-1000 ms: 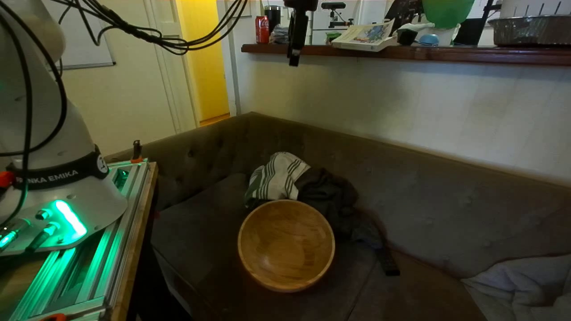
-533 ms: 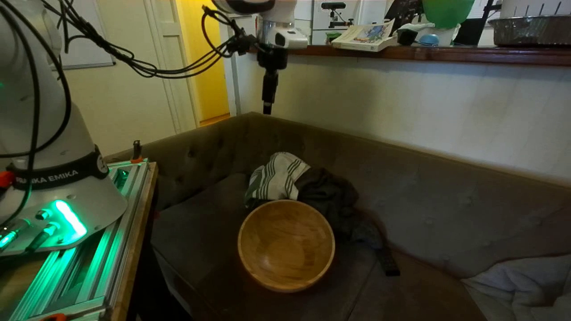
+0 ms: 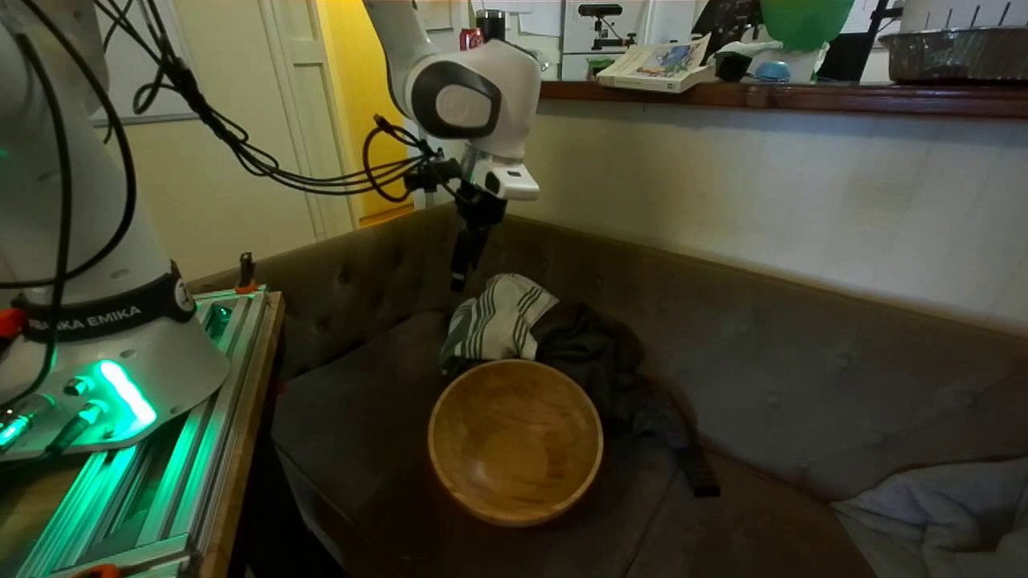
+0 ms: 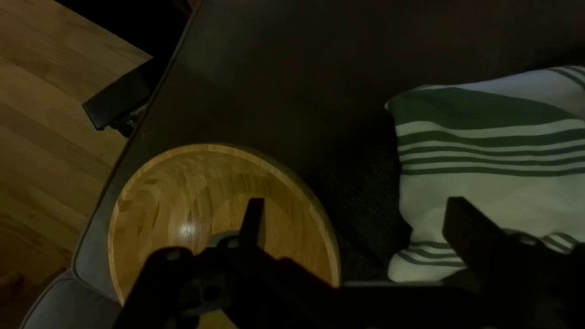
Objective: Put the white towel in the basket
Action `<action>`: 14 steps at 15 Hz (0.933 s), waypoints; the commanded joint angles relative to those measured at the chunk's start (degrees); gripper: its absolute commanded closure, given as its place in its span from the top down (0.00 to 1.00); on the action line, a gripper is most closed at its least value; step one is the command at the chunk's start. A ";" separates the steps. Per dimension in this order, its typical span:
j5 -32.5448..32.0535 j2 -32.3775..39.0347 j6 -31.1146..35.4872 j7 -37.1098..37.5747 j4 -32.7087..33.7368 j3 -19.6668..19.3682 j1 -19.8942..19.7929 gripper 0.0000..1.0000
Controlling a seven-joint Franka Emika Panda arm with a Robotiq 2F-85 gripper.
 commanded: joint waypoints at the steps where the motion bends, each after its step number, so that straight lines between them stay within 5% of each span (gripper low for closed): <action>1: 2.09 7.25 -7.92 -3.67 8.51 -0.72 0.00 1.00; 2: 0.90 4.61 -3.11 -1.42 3.75 -1.94 1.34 1.00; 6: 1.35 7.38 -6.69 -2.83 8.10 -2.04 1.39 1.00; 14: 10.65 22.69 23.41 7.96 11.81 -2.57 5.94 1.00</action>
